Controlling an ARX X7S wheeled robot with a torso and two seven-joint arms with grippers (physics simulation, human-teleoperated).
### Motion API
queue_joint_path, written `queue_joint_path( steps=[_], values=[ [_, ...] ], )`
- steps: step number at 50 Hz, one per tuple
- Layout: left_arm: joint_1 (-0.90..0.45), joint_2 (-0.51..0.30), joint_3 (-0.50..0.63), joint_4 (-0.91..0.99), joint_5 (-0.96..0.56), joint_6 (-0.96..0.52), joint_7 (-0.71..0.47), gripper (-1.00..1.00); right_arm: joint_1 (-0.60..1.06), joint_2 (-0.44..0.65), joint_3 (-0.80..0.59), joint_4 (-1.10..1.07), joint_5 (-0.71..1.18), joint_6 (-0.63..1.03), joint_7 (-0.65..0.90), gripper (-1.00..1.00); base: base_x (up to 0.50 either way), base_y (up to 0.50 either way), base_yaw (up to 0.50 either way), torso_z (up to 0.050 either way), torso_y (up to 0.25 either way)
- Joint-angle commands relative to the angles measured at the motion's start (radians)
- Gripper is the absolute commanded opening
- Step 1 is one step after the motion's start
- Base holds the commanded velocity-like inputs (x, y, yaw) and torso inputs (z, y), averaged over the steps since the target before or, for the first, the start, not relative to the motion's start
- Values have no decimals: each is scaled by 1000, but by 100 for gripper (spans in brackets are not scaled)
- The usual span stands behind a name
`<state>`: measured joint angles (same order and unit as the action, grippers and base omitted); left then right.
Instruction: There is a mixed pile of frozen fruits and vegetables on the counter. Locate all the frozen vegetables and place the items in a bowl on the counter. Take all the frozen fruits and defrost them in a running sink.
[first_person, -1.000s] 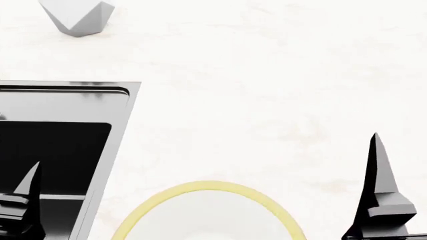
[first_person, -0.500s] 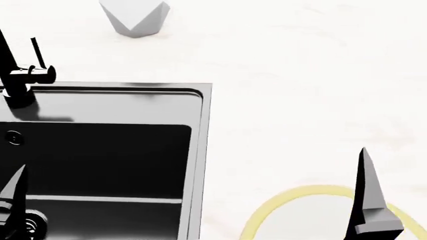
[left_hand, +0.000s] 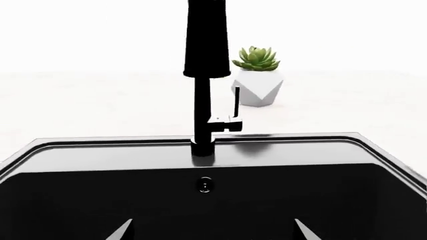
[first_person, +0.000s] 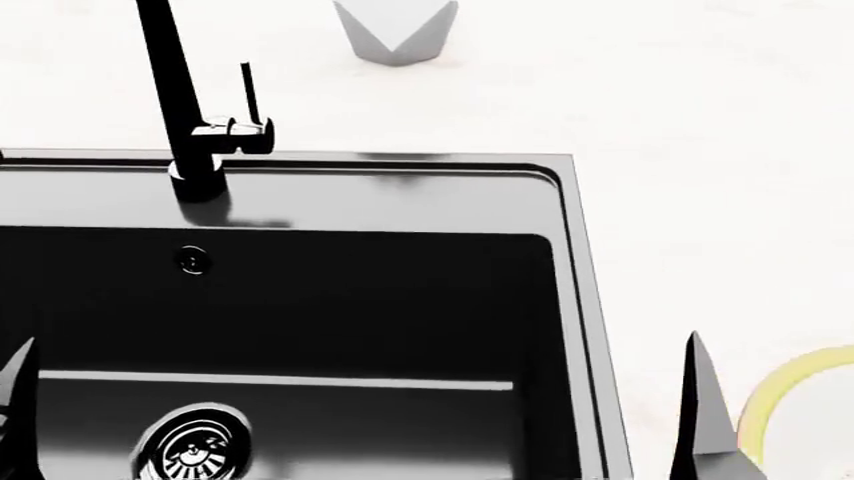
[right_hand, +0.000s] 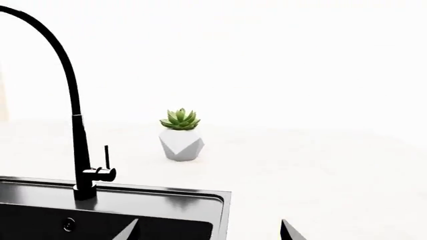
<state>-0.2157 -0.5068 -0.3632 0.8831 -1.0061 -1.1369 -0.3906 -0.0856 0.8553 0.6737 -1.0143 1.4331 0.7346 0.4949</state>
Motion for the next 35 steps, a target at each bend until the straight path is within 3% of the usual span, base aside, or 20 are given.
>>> queue_joint_path(
  steps=[1,35],
  values=[
    [42,11,-50,4,-7,40,51,100,-3,-7,19,0,-14,10,-20,100,12,500,0,0,0],
    [69,6,-34,-4,9,82,48,100,8,3,-15,6,-36,-4,-25,100,22,500,0,0,0]
  ],
)
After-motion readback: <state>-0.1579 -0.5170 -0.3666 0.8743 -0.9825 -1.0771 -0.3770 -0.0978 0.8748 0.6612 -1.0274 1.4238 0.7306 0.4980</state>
